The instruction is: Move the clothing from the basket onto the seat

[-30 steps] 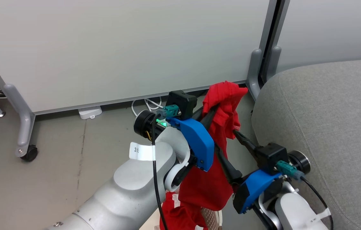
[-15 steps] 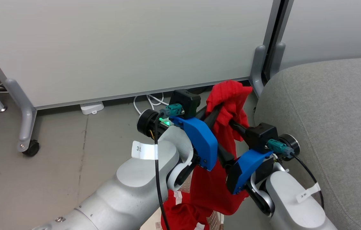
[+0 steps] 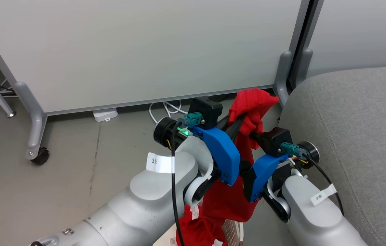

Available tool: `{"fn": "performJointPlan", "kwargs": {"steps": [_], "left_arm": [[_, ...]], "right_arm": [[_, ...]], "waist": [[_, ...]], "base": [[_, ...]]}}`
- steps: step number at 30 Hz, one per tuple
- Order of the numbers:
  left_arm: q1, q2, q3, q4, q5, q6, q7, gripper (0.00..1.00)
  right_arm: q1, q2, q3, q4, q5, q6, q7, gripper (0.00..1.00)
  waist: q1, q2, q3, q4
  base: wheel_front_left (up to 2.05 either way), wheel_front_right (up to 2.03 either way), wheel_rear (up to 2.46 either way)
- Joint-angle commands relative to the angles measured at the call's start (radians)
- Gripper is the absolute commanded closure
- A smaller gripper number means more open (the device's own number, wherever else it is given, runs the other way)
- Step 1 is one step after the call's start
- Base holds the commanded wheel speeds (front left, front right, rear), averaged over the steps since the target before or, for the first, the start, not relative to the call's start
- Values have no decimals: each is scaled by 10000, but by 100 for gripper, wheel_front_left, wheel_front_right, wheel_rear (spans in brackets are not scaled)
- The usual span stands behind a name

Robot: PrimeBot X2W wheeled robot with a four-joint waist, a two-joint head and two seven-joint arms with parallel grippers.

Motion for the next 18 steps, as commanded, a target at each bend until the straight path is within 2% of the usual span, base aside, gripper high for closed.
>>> {"fn": "performJointPlan", "kwargs": {"steps": [1,2,4,5,18], "left_arm": [[-170,4,-62,-24,-70,38,-77,100],[-190,6,-92,-17,-81,46,-86,100],[-229,6,-159,13,-167,59,-131,100],[-237,6,-187,27,-178,51,-138,100],[-316,6,-450,295,-529,89,-371,100]], "right_arm": [[-202,-22,55,122,125,1,-66,0],[-260,-22,102,217,186,1,-104,0],[-362,-22,212,393,318,1,-159,69],[-399,-22,263,457,383,1,-204,100],[-650,-22,698,1023,957,1,-561,100]], "waist": [[-1,0,-7,12],[-1,0,-11,17],[-1,0,-14,19],[-1,0,-16,16],[-1,0,-42,-112]], "base": [[0,0,0],[0,0,0],[0,0,0],[0,0,0],[0,0,0]]}}
